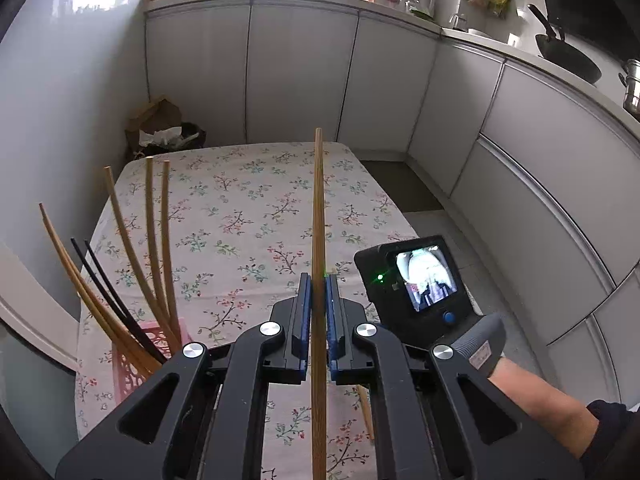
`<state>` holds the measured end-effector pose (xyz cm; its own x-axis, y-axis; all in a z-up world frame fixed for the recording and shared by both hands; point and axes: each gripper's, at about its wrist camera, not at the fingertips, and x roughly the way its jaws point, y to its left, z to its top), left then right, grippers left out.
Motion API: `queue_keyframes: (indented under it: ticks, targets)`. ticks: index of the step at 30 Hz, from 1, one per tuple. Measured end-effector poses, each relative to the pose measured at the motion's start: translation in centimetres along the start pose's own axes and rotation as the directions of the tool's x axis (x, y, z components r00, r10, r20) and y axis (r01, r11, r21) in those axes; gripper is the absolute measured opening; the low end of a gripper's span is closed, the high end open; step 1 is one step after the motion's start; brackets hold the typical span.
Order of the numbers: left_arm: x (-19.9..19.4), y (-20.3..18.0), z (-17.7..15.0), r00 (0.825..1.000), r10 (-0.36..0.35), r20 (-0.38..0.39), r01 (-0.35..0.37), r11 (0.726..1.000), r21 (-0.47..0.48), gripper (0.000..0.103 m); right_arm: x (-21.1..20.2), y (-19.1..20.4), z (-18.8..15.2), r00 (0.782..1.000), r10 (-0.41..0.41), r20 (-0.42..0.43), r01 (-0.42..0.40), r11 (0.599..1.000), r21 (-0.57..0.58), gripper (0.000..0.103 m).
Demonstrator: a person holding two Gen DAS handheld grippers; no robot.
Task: Organize utensils
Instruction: 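Lift both wooden chopsticks and carry them toward the pink holder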
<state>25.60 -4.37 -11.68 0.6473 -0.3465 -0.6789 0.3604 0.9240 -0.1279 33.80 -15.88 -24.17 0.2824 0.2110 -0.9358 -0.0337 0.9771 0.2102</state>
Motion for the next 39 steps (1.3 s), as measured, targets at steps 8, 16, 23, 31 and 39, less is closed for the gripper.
queue_keyframes:
  ticks: [8,16,23,31,39]
  targets:
    - [-0.9,0.3,0.2,1.0,-0.003,0.014,0.003,1.0,-0.008,0.006,-2.6,0.6,-0.1,0.998,0.018,0.067,-0.017,1.0,-0.014,0.007]
    - [-1.3,0.4,0.2,1.0,-0.007,0.025,0.007,1.0,-0.011,0.006,-7.4,0.2,-0.1,0.973,0.071,0.22,-0.073,0.997,-0.003,0.007]
    - [-2.4,0.9,0.4,0.998,-0.023,0.064,0.024,1.0,-0.016,0.006,-11.8,-0.6,-0.2,0.922,0.135,0.364,-0.138,0.99,-0.017,0.007]
    - [-3.4,1.6,0.7,0.992,-0.047,0.113,0.051,0.998,-0.032,0.006,-16.1,-0.1,-1.0,0.807,0.199,0.556,-0.18,0.98,-0.089,0.007]
    - [-4.6,4.2,0.6,0.985,0.004,0.174,0.006,0.998,-0.061,0.006,-18.0,0.9,-2.0,0.767,0.204,0.608,-0.144,0.979,-0.148,0.007]
